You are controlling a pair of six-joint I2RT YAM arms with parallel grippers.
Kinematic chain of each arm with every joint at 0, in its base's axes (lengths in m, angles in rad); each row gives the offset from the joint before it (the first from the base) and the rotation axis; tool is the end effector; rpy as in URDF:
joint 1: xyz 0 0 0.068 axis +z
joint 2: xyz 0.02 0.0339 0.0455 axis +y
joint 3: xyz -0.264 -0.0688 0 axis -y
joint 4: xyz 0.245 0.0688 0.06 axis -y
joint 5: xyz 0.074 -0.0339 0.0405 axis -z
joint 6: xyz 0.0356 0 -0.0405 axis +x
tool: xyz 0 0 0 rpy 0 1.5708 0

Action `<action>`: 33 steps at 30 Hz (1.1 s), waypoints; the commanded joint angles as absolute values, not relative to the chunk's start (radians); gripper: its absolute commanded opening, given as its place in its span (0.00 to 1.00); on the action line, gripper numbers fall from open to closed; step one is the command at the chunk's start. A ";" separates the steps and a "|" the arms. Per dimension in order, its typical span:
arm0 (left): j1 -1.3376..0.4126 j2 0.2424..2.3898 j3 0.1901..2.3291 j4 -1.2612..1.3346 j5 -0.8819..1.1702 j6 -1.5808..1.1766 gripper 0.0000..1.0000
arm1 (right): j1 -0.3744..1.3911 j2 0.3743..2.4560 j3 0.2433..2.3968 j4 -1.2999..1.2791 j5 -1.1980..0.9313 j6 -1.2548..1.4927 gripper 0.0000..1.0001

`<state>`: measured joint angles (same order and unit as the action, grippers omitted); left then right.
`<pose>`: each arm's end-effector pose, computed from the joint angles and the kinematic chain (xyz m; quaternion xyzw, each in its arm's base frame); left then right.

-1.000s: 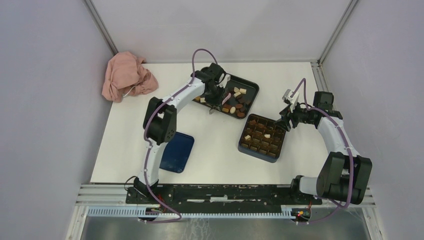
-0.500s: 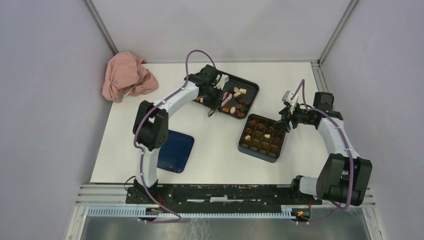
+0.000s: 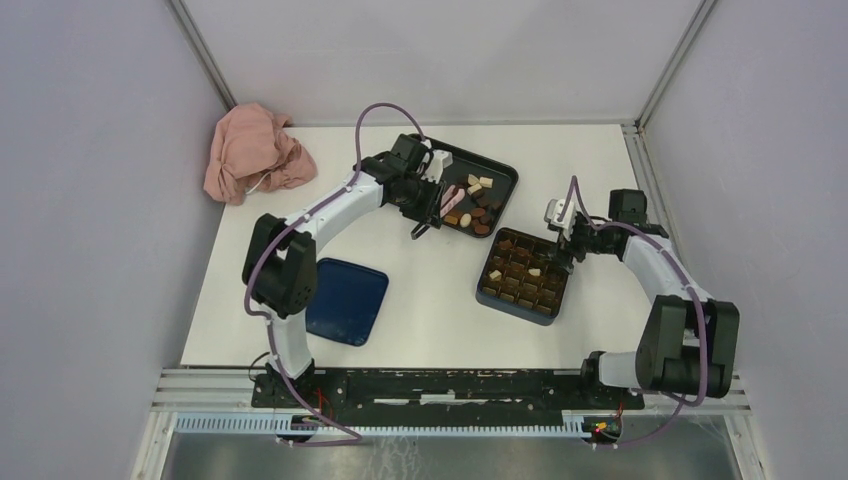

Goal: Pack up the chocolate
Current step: Pick up the fake chocolate from the plate, then adjust the packing box at the center of the board.

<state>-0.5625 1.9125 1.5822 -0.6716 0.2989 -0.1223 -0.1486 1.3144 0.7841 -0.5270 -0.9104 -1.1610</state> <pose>0.3479 -0.2317 0.2485 0.2480 0.9171 -0.2278 0.2134 0.2433 -0.0080 0.2132 -0.5189 0.7057 0.1984 0.4399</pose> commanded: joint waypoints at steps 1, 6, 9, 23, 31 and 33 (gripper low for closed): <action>-0.561 1.812 1.557 -0.615 0.340 -0.123 0.02 | -0.127 1.401 0.887 -0.494 -0.802 -1.172 0.81; -0.561 1.772 1.517 -0.598 0.351 -0.123 0.02 | -0.113 1.476 0.927 -0.481 -0.734 -1.164 0.78; -0.561 1.761 1.500 -0.592 0.347 -0.125 0.02 | -0.095 1.514 0.947 -0.497 -0.722 -1.168 0.76; -0.562 1.732 1.479 -0.580 0.384 -0.139 0.02 | -0.033 1.597 0.966 -0.475 -0.638 -1.198 0.43; -0.562 1.685 1.429 -0.554 0.412 -0.139 0.02 | -0.027 1.520 0.938 -0.478 -0.662 -1.204 0.03; -0.562 1.666 1.414 -0.541 0.420 -0.138 0.02 | -0.026 1.458 0.912 -0.459 -0.671 -1.190 0.00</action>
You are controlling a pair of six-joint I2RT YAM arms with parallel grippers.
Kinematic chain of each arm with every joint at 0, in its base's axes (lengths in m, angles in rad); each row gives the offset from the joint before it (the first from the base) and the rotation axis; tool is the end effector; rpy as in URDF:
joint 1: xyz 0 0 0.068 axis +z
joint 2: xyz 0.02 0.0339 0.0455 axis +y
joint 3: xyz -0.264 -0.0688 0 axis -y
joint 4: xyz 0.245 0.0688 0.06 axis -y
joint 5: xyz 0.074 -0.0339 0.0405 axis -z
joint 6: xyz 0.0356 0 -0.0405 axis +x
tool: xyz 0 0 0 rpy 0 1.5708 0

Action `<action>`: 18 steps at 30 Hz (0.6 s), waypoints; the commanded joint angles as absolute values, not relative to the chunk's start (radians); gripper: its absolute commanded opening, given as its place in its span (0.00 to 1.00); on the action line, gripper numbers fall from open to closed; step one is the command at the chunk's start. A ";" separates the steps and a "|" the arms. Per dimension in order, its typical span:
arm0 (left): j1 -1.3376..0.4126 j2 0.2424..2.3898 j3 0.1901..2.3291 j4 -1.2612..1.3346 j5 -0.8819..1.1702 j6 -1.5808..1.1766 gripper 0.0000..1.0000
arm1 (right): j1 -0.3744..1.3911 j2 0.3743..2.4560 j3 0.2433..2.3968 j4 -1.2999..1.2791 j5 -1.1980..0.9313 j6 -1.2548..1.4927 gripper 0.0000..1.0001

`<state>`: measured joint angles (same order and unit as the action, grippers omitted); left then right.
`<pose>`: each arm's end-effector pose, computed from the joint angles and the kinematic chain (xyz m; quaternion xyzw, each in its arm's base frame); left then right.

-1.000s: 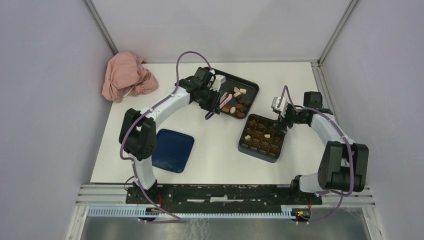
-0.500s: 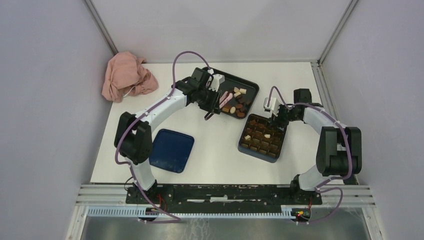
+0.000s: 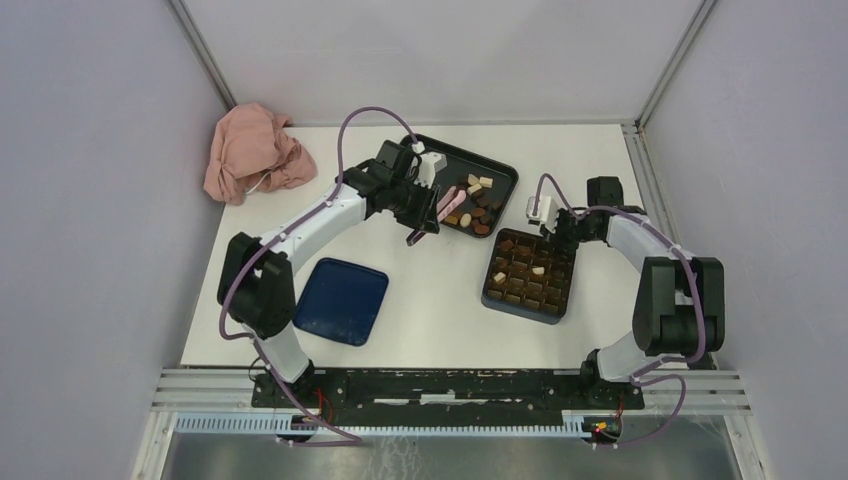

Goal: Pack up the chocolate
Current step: Adjust the packing box at the center of the board.

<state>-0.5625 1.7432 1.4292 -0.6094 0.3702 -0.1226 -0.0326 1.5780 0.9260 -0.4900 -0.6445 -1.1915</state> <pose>0.3158 -0.2143 0.2695 0.2604 0.8966 -0.2694 0.2359 0.2962 0.0117 0.1833 -0.5639 0.7386 0.1373 0.3430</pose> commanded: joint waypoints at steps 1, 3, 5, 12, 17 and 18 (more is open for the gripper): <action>-0.562 1.657 1.408 -0.537 0.423 -0.137 0.02 | -0.026 1.427 0.897 -0.438 -0.673 -1.179 0.00; -0.563 1.641 1.396 -0.531 0.424 -0.134 0.02 | -0.023 1.359 0.869 -0.399 -0.671 -1.159 0.00; -0.563 1.625 1.382 -0.522 0.430 -0.130 0.02 | -0.017 1.291 0.841 -0.364 -0.664 -1.143 0.00; -0.565 1.580 1.328 -0.495 0.471 -0.125 0.02 | 0.023 1.197 0.792 -0.325 -0.676 -1.112 0.00; -0.584 1.561 1.293 -0.482 0.549 -0.145 0.02 | 0.027 1.320 0.829 -0.350 -0.731 -1.006 0.00; -0.590 1.559 1.287 -0.483 0.567 -0.149 0.02 | 0.028 1.354 0.847 -0.362 -0.730 -0.984 0.00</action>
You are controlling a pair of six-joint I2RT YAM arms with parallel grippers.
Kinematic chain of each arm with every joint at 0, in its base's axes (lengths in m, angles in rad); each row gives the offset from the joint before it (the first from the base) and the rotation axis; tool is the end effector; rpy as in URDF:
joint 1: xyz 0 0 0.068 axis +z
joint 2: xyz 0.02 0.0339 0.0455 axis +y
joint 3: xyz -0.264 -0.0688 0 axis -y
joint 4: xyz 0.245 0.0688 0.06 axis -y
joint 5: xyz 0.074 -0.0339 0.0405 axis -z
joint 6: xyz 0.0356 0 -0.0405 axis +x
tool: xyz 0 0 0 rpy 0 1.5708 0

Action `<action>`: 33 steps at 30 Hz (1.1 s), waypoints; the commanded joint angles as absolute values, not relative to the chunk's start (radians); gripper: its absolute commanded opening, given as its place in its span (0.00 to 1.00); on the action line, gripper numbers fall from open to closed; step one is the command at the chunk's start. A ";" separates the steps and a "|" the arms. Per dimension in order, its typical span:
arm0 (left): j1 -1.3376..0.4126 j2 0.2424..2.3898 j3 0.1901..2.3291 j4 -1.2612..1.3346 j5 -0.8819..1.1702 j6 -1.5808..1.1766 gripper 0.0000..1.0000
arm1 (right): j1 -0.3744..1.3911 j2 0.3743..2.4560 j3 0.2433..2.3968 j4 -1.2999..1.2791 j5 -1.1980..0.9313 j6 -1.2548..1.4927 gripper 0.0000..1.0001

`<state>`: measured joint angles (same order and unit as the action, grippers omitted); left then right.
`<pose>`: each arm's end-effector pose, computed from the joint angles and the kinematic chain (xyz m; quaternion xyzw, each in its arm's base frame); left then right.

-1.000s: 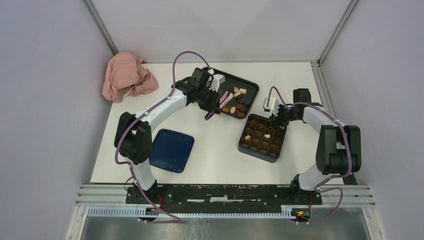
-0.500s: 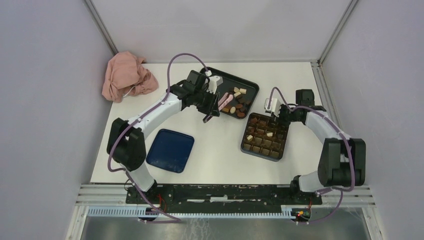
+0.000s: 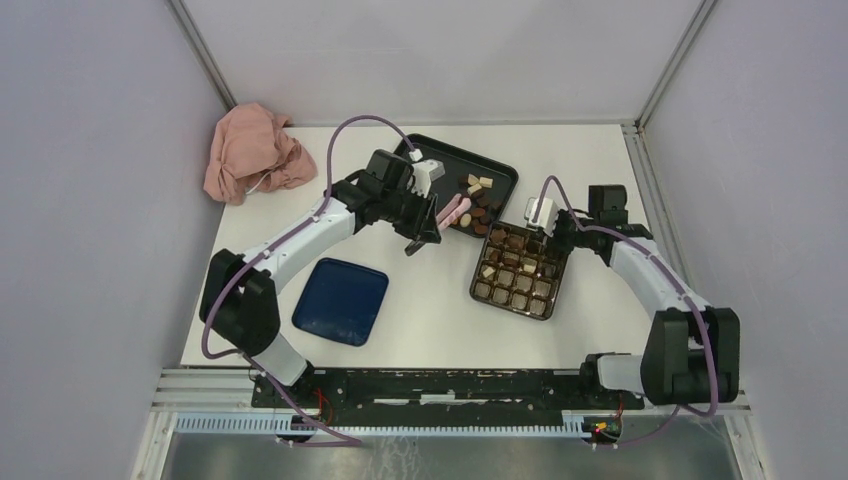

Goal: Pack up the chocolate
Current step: Adjust the packing box at the center of the board.

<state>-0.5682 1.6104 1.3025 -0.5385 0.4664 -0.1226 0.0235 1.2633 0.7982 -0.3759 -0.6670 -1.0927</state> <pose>0.2883 -0.2030 0.2810 0.2809 0.8692 -0.3201 0.2512 0.2534 0.0280 0.2329 -0.5665 0.6869 0.0913 0.4459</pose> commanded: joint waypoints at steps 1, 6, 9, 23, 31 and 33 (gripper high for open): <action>-0.597 1.554 1.280 -0.482 0.574 -0.151 0.02 | 0.028 1.381 0.862 -0.374 -0.726 -0.968 0.00; -0.644 1.537 1.253 -0.510 0.601 -0.150 0.02 | 0.029 1.471 0.905 -0.400 -0.703 -0.913 0.02; -0.680 1.526 1.238 -0.529 0.607 -0.149 0.02 | 0.031 1.498 0.905 -0.403 -0.705 -0.898 0.04; -0.838 1.552 1.211 -0.640 0.575 -0.135 0.02 | 0.033 1.495 0.923 -0.445 -0.667 -0.860 0.56; -0.882 1.624 1.236 -0.650 0.517 -0.157 0.03 | 0.017 1.436 0.922 -0.469 -0.655 -0.880 0.74; -0.886 1.655 1.251 -0.655 0.495 -0.161 0.03 | 0.009 1.434 0.923 -0.476 -0.656 -0.883 0.76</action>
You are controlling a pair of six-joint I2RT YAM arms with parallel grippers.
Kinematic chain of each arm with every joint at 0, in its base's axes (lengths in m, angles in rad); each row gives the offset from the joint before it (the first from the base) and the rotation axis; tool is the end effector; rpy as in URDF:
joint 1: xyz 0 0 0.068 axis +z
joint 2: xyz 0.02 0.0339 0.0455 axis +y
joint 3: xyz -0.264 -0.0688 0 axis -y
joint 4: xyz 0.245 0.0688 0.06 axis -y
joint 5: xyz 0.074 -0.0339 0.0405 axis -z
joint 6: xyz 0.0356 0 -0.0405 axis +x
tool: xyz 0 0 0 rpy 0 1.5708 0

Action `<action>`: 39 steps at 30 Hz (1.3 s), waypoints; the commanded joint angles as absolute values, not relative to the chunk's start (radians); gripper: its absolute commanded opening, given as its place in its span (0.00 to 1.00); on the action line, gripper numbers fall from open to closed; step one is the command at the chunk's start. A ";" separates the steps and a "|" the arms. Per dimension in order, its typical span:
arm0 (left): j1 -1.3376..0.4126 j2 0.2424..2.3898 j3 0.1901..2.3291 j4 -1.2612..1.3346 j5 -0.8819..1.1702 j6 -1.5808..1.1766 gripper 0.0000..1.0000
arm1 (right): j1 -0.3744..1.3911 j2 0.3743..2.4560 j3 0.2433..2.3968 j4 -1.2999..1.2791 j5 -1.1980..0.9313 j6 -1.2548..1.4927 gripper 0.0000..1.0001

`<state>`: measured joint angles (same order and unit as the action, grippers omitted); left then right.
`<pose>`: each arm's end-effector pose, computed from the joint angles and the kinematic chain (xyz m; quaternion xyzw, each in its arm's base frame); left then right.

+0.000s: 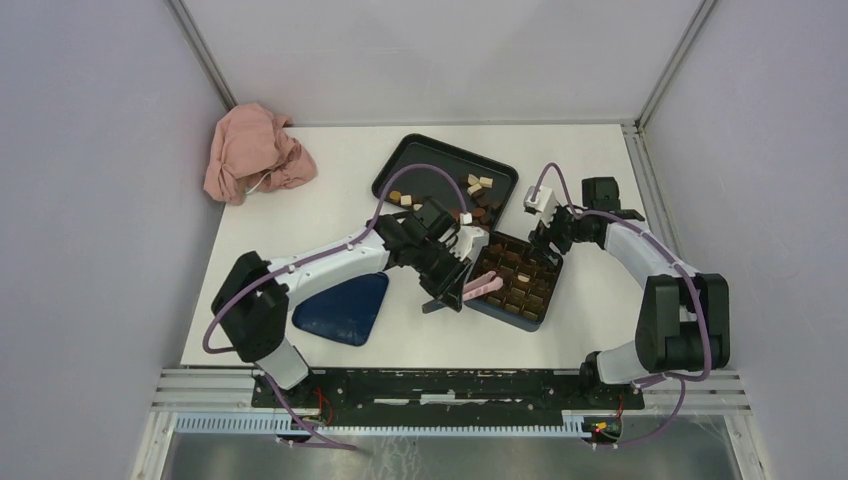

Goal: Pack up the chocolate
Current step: Adjust the packing box at the center of the board, then place the fake chocolate in the packing box.

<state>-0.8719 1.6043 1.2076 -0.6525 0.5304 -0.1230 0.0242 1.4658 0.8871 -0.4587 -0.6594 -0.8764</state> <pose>0.1986 -0.2644 0.2472 0.4039 0.8431 -0.3413 0.0978 0.2816 0.0286 0.2043 -0.4741 0.7846 0.1813 0.3561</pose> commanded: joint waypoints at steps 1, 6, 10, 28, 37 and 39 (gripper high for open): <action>-0.889 1.667 1.259 -0.660 0.487 -0.164 0.03 | 0.006 1.435 0.925 -0.482 -0.661 -0.888 0.77; -0.902 1.718 1.309 -0.679 0.457 -0.167 0.04 | 0.006 1.436 0.927 -0.492 -0.670 -0.897 0.78; -0.911 1.751 1.340 -0.688 0.435 -0.167 0.05 | -0.008 1.438 0.922 -0.495 -0.677 -0.904 0.78; -0.928 1.852 1.437 -0.750 0.362 -0.167 0.23 | -0.048 1.437 0.917 -0.518 -0.716 -0.928 0.78; -0.931 1.853 1.439 -0.752 0.353 -0.168 0.34 | -0.054 1.434 0.919 -0.526 -0.728 -0.933 0.78; -0.931 1.852 1.441 -0.752 0.353 -0.170 0.36 | -0.055 1.431 0.919 -0.528 -0.731 -0.936 0.78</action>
